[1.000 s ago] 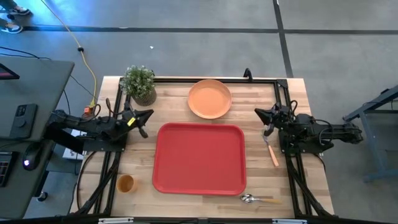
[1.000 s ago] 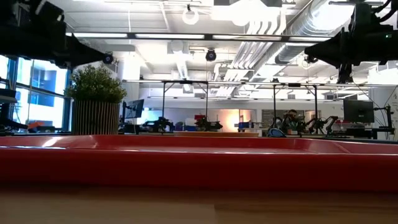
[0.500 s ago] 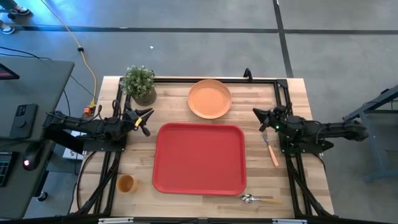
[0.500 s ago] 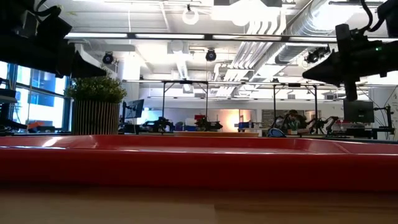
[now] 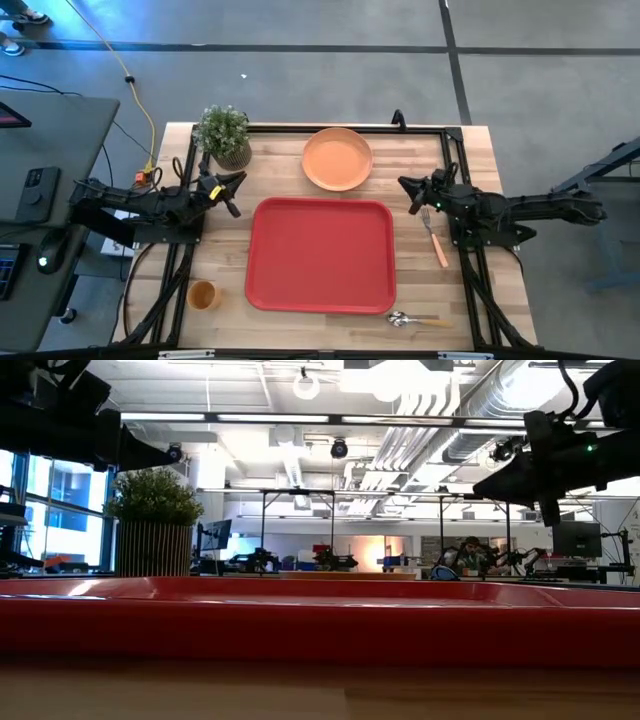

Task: Pick and place plate/cup/fork/spoon on tray
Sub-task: Put the orange plate on the red table tray

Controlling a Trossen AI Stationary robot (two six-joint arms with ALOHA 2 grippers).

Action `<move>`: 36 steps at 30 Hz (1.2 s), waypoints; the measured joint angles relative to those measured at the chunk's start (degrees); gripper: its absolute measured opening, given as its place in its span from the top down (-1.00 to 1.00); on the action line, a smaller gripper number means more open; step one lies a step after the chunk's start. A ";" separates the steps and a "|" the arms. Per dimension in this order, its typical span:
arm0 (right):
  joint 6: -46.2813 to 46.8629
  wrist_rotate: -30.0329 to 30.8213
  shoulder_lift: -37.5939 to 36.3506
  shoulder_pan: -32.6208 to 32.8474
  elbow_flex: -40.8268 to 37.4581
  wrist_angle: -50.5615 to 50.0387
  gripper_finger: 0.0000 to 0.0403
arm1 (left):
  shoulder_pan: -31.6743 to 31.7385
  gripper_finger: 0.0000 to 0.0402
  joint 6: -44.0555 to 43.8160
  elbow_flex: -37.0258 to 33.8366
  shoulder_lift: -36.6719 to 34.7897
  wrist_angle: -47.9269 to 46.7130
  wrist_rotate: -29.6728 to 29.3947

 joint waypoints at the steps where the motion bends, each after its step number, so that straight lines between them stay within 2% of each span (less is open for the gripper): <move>1: 0.00 0.06 0.92 -0.07 0.00 0.51 0.71 | 0.00 0.89 -0.23 0.00 0.08 -0.20 0.03; 4: 1.14 3.28 3.45 -1.88 0.86 0.54 0.50 | 0.50 0.89 -0.27 0.00 0.12 0.82 -0.36; 7: 5.79 4.63 6.28 -6.53 3.58 -1.56 0.37 | 1.72 0.89 0.39 0.00 0.13 1.71 -0.30; 14: 6.49 -3.86 18.41 -20.25 12.09 -4.27 0.33 | 4.48 0.89 -0.90 0.00 0.13 4.47 -0.52; 20: 5.61 -14.92 35.61 -30.57 27.08 -15.32 0.33 | 6.45 0.89 -4.95 0.00 0.13 4.79 -1.40; 26: 4.12 -15.47 54.01 -33.59 39.79 -30.30 0.33 | 6.68 0.89 -6.17 0.00 0.13 4.81 -1.17; 32: 3.13 -25.39 65.24 -34.32 44.15 -26.54 0.33 | 6.67 0.89 -6.36 0.00 0.13 4.79 -1.17; 36: 1.49 -26.59 68.56 -34.46 46.57 -26.06 0.32 | 6.67 0.89 -6.15 0.00 0.13 4.79 -1.15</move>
